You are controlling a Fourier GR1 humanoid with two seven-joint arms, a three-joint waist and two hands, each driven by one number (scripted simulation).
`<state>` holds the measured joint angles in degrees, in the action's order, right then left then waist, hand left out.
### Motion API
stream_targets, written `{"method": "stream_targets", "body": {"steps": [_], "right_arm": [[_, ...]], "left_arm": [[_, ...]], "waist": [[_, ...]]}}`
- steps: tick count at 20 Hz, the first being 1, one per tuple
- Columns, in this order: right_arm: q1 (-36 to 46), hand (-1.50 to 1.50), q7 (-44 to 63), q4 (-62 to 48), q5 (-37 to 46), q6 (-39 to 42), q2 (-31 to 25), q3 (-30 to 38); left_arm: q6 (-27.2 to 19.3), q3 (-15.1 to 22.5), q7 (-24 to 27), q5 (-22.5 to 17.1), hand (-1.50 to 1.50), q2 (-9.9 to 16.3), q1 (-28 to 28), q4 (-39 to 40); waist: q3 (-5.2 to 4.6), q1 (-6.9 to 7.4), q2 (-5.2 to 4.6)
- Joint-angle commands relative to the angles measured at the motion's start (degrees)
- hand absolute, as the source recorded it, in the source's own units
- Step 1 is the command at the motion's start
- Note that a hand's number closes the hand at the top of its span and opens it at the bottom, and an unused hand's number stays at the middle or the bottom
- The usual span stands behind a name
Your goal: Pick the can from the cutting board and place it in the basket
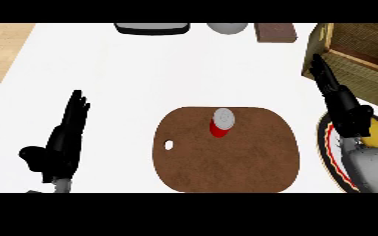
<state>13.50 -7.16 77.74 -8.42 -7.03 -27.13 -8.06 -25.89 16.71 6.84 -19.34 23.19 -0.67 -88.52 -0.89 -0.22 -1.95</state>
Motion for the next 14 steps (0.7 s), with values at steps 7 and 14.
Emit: {"method": "stream_targets", "body": {"steps": [7, 14], "right_arm": [[17.23, 1.5, 0.91, 5.23, 0.38, 2.13, 14.28, -11.07], [24.45, -1.5, 10.95, -4.49, 12.7, -25.51, 26.91, -26.1]], "left_arm": [[8.99, 5.97, -12.28, -3.14, 0.0, 1.89, -3.98, 9.82], [11.41, 3.74, -16.69, -4.44, 0.0, 3.81, -0.69, 12.02]], "waist": [[0.72, 3.9, 1.25], [0.77, 2.04, 1.92]]}}
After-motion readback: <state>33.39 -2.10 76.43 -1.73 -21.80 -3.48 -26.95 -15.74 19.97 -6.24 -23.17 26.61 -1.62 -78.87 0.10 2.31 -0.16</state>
